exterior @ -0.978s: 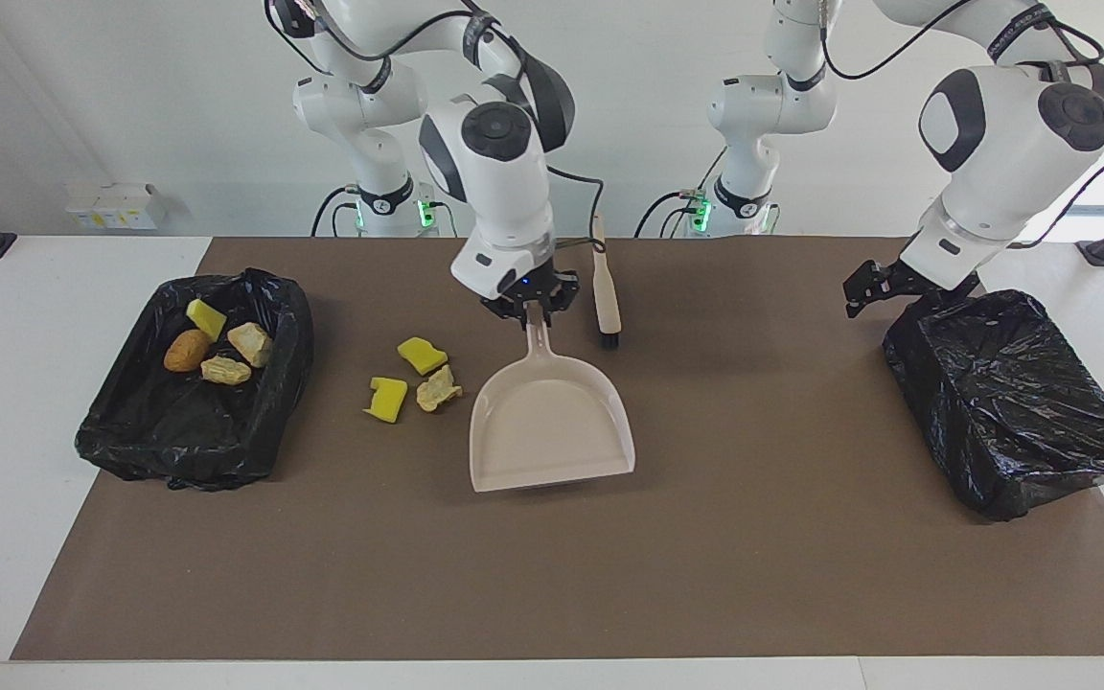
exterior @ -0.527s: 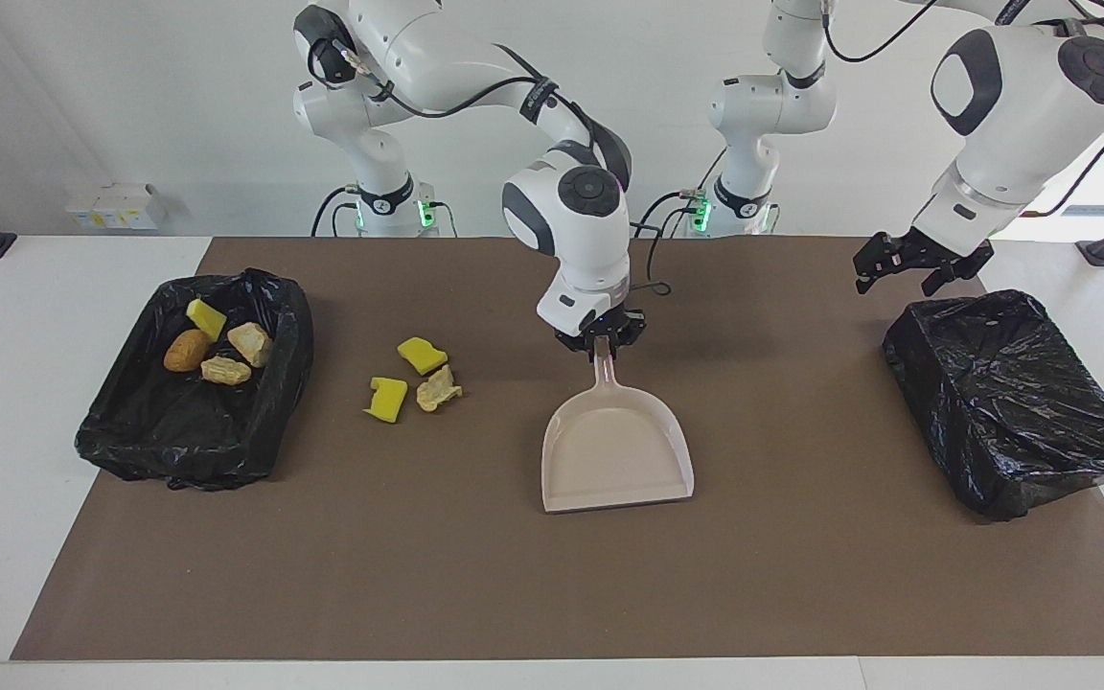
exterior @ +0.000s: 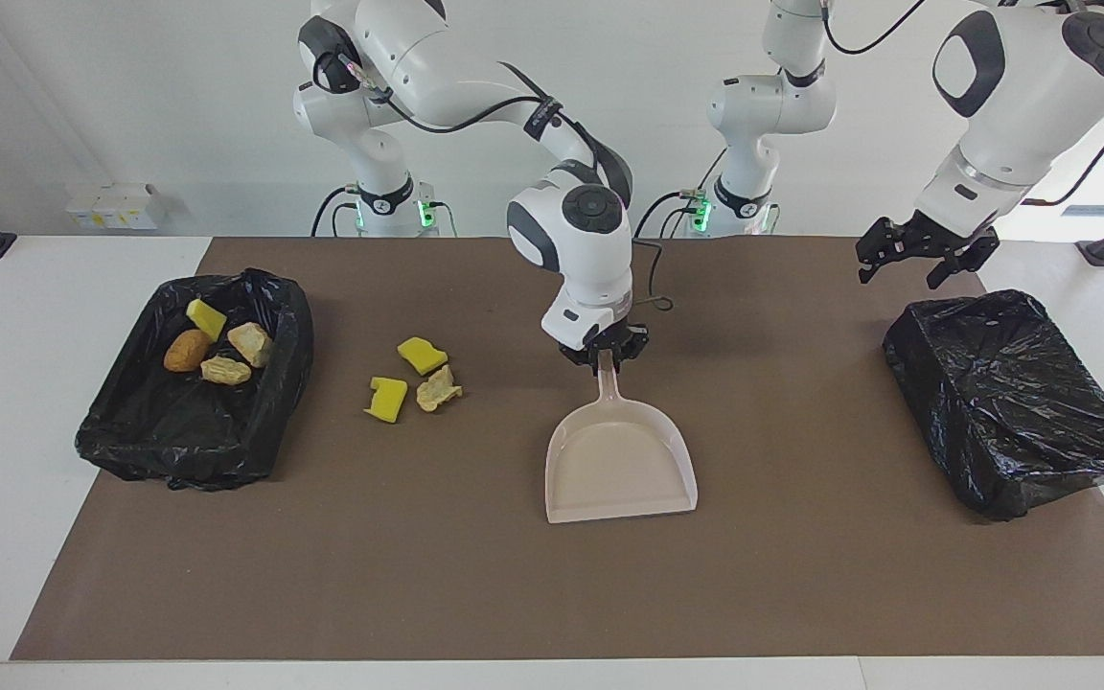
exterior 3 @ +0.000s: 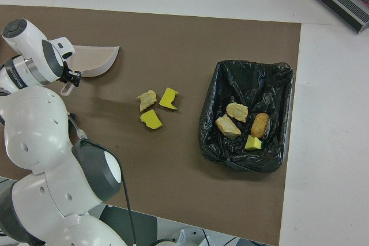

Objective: Sweep and dump trash in bin
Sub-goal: 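Bring the dustpan back over the table while the left gripper withdraws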

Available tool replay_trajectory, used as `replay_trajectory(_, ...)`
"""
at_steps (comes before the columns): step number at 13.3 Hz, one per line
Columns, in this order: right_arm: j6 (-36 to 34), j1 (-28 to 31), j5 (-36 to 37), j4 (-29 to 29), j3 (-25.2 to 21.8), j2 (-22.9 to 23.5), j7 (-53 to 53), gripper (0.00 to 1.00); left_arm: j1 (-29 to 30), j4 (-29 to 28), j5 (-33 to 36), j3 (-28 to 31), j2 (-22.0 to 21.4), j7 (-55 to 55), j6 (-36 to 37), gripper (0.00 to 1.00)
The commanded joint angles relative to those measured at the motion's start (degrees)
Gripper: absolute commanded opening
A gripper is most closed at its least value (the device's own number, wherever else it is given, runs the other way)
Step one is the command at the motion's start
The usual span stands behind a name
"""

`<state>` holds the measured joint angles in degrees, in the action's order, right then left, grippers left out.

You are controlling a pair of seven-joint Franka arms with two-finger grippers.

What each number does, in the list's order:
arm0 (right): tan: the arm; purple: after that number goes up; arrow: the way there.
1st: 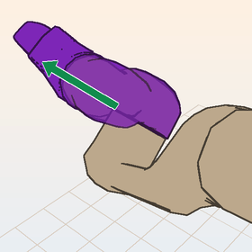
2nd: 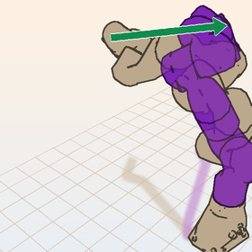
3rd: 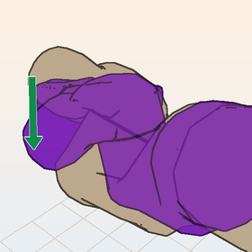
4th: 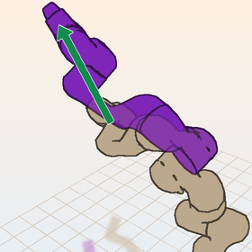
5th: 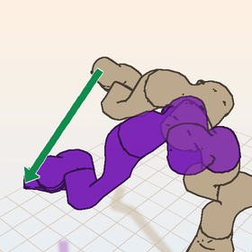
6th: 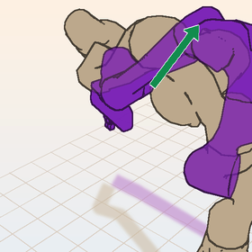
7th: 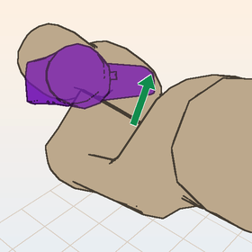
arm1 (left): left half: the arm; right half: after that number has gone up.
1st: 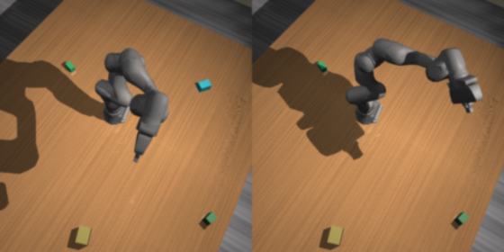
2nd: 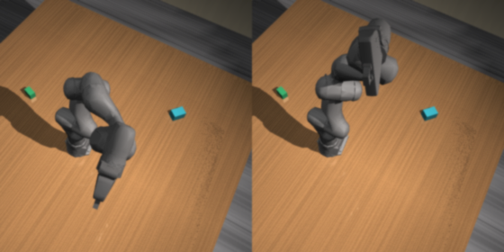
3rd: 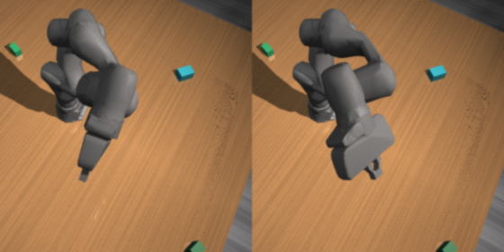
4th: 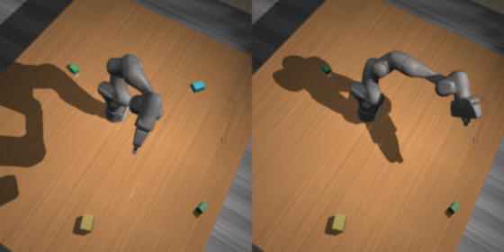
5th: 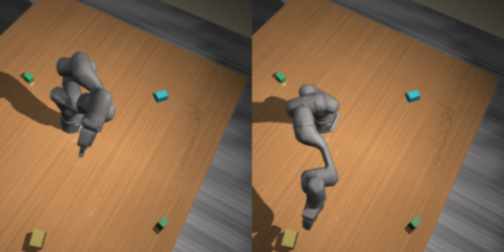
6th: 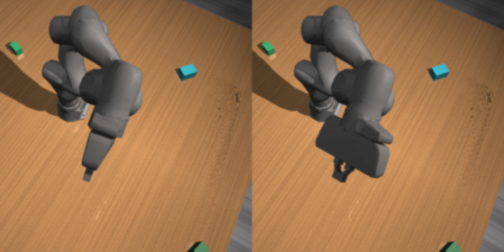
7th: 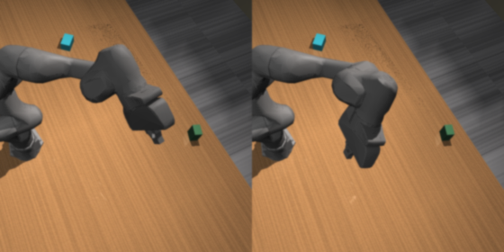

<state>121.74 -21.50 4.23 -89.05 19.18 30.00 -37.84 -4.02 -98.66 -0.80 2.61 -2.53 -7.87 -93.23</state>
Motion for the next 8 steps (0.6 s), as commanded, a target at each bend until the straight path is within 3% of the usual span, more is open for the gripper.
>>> replay_trajectory(1, 1.05, 0.49, 1.21, -0.60, 0.24, 0.24, -1.27, 0.57, 0.15, -1.09, 0.97, -0.06, -0.98, -0.74, -0.19, 1.00)
replay_trajectory(2, 0.52, 0.58, 1.39, -0.51, 0.15, 0.15, -0.66, 0.92, 0.15, -1.10, 0.97, -0.06, -0.98, -0.74, -0.89, 1.00)
replay_trajectory(3, -0.35, 0.41, 1.74, -0.34, 0.15, -0.11, -0.57, 1.00, 0.06, -1.10, 0.89, -0.15, -0.90, -0.83, -2.20, 1.00)
replay_trajectory(6, -8.50, 0.67, 0.34, -0.95, 0.33, -5.10, -0.57, 1.00, -1.95, -1.10, -0.77, -0.24, -0.11, -0.22, -5.28, 1.00)
replay_trajectory(8, -18.51, 1.89, -1.84, -1.13, 0.42, -7.93, 0.83, 1.00, -3.62, -1.01, -2.63, -0.24, 1.64, -0.21, -7.74, 1.00)
